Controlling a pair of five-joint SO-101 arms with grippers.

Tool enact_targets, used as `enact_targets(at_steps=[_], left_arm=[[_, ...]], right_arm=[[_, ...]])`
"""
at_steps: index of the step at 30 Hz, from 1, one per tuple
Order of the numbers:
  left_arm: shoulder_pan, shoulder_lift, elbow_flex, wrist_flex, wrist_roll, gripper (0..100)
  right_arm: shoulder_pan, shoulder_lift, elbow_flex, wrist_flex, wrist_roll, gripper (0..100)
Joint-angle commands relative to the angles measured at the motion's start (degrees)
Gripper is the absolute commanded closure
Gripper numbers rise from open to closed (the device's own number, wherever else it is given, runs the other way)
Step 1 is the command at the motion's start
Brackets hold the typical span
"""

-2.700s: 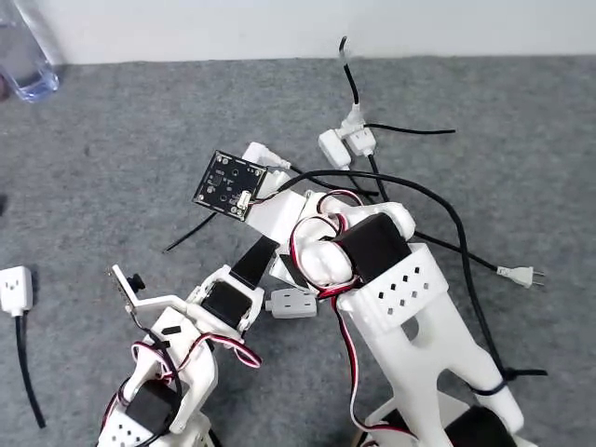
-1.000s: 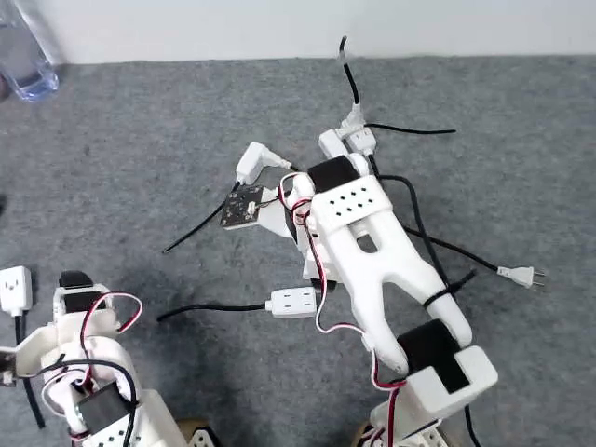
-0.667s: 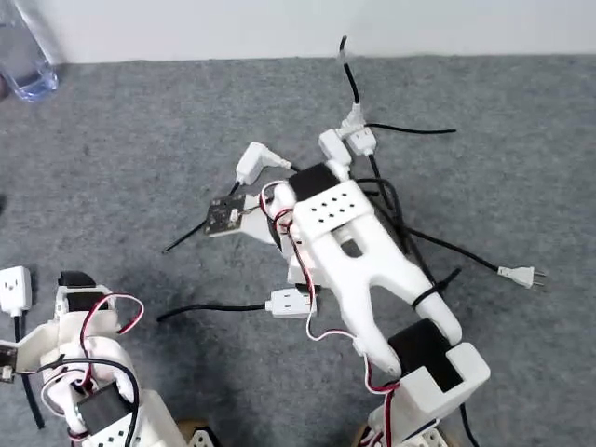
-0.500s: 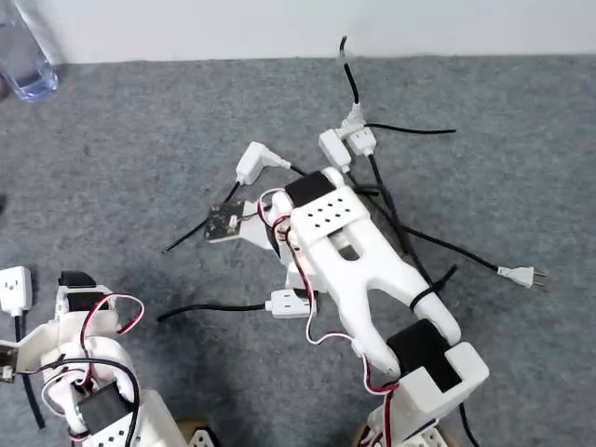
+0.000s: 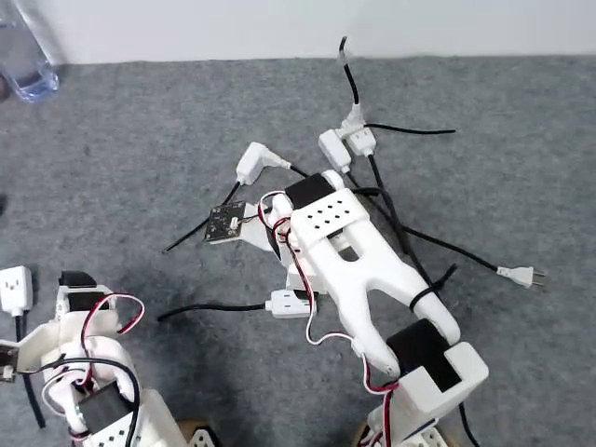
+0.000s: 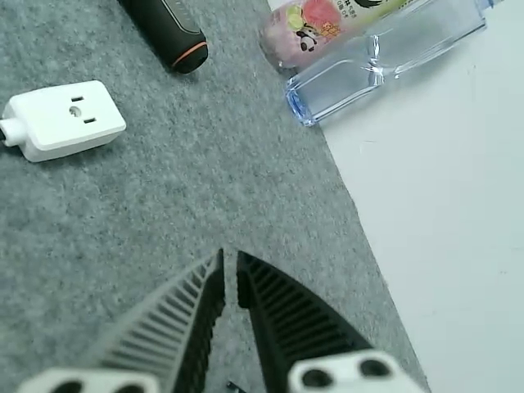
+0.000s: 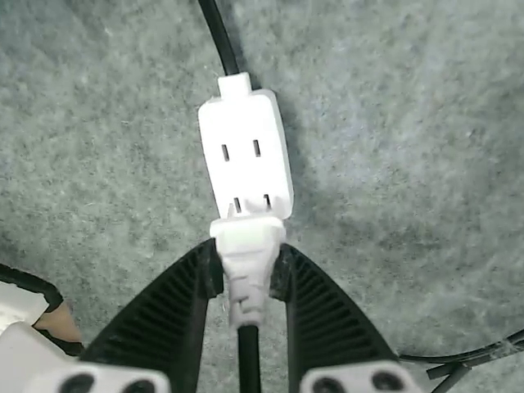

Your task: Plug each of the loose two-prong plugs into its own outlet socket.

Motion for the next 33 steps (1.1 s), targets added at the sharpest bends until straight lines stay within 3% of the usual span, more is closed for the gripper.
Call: enact_targets(at_steps=[1, 9, 33], left_arm=[[-0.4, -0.4, -0.7, 0.2, -0.6, 97], [-0.4, -0.4, -0.7, 0.2, -0.6, 97], [-0.4, -0.4, -0.7, 0.2, -0.6, 97]], right_arm=[[-0.2, -0.4, -0.4, -0.4, 0.0, 99.1], [2.2, -0.4, -0.4, -0.5, 0.1, 99.1], [0.5, -0.4, 5.2, -5.9, 1.3, 99.1]])
